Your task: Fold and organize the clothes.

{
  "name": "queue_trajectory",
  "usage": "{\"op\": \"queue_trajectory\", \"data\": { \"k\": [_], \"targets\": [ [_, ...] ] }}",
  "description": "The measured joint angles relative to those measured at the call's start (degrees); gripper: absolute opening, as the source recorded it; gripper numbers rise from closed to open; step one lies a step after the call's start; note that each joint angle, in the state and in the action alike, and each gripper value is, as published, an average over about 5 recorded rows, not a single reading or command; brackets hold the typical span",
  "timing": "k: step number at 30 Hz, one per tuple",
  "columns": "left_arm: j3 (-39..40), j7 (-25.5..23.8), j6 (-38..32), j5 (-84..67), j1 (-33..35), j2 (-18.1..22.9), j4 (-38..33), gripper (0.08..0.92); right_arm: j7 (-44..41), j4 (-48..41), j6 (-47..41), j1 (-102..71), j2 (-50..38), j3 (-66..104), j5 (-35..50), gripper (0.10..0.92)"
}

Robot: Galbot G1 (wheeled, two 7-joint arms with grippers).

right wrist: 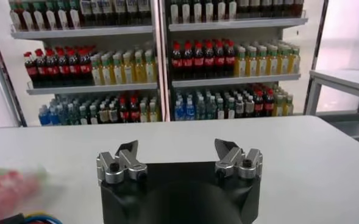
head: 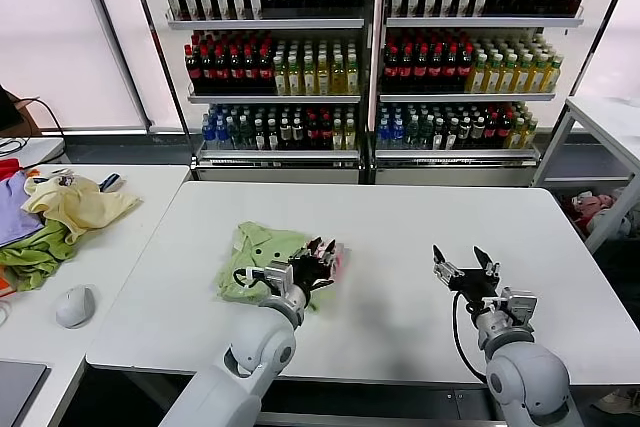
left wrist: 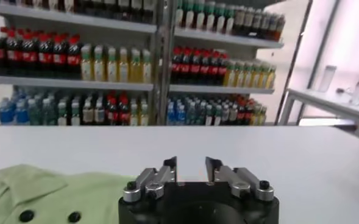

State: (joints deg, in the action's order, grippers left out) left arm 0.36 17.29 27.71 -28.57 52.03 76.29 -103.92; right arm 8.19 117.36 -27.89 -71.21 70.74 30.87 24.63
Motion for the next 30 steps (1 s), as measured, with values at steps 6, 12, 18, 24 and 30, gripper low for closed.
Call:
{"op": "queue_trajectory", "data": {
  "k": [6, 12, 18, 24, 30],
  "targets": [
    [-1.0, -0.8, -3.0, 0.7, 3.1, -0.6, -3.8, 0.594, 0.8, -1.1, 0.3, 1.3, 0.9, -2.9, -0.5, 0.823],
    [-5.6, -0.2, -5.9, 2.9, 8.6, -2.1, -8.4, 0.763, 2.6, -4.2, 1.2, 3.9, 3.2, -9.6, -2.2, 0.823],
    [-11.8, 0.9, -8.5, 4.5, 14.9, -3.7, -11.9, 0.821, 5.1, -9.5, 2.3, 7.6, 7.1, -17.5, -4.5, 0.823],
    [-17.3, 1.7, -9.9, 5.7, 20.5, -4.1, -14.8, 0.823, 8.0, -15.6, 2.7, 11.8, 11.4, -23.8, -6.0, 0.823],
    [-20.7, 2.1, -10.7, 6.8, 24.4, -3.9, -16.4, 0.823, 10.5, -20.8, 2.2, 15.1, 14.5, -27.5, -6.7, 0.802]
  ]
}}
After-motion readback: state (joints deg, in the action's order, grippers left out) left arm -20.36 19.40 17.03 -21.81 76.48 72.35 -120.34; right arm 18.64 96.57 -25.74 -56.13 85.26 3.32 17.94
